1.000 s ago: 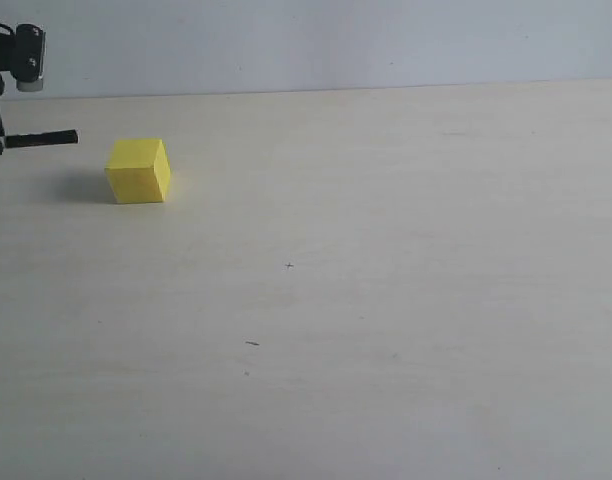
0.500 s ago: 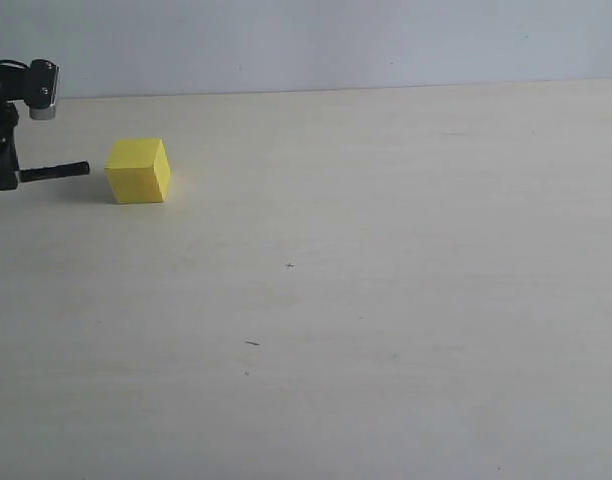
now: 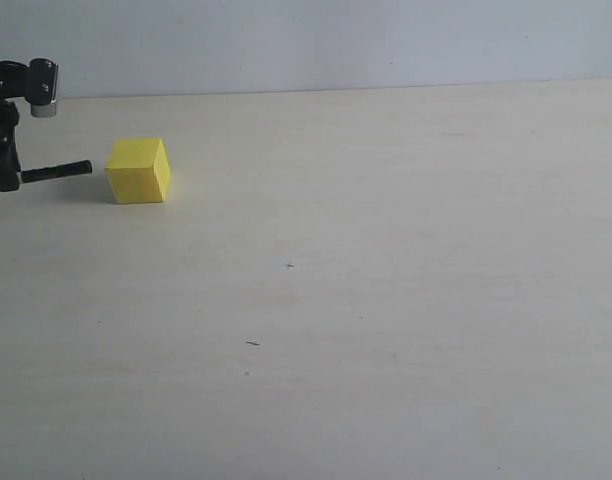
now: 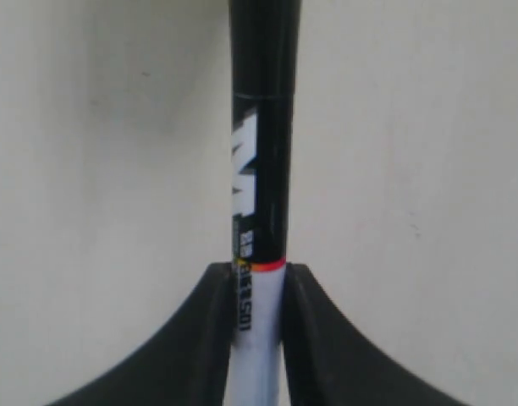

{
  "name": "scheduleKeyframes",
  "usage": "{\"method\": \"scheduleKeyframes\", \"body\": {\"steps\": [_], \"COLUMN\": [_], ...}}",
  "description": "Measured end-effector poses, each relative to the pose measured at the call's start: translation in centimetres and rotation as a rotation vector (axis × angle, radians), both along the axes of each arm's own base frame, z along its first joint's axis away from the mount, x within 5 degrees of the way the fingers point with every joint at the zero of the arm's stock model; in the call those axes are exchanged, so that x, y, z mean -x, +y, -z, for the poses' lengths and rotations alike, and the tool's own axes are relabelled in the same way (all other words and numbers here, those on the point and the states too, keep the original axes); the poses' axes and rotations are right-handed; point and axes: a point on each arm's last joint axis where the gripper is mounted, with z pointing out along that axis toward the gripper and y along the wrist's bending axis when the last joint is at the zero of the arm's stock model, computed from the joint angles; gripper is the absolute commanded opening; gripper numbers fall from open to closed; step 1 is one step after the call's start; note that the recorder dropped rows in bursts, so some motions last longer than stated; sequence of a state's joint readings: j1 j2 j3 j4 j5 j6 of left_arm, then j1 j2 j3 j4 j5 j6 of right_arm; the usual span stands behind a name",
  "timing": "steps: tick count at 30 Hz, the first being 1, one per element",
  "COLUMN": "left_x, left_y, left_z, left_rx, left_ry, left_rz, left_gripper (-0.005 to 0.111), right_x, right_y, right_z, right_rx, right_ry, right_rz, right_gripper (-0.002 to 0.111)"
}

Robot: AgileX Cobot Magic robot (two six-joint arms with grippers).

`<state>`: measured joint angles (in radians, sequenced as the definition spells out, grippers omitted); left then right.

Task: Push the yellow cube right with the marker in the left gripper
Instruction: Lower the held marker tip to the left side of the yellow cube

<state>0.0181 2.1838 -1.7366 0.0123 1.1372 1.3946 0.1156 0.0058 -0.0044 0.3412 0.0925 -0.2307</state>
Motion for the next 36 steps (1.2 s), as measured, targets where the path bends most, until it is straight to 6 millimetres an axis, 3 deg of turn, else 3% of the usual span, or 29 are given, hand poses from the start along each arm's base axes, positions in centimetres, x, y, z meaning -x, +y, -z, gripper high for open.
{"method": "scheduleKeyframes", "body": {"steps": [6,13,27,36], "left_x": [-1.6,-2.2,-2.6,-3.9], "left_y": [0.0,0.0,0.4,2.0], "left_z": [-0.3,-0.5,2.3,2.3], "left_rx": [0.0,-0.021,-0.024,-0.033], "left_ry": [-0.185,-0.242,-0.1,-0.092], "left_rz": [0.008,0.108,0.124,0.103], "left_gripper": [0.0,0.0,0.0,0.0], "right_x": [0.0,0.0,0.0,0.0], "right_y": [0.0,0.0,0.0,0.0], "right_z": [0.0,0.0,0.0,0.0], "right_rx": [0.0,0.0,0.0,0.0], "right_ry": [0.0,0.0,0.0,0.0], "right_rz": [0.0,0.0,0.0,0.0], "right_gripper": [0.0,0.0,0.0,0.0]}}
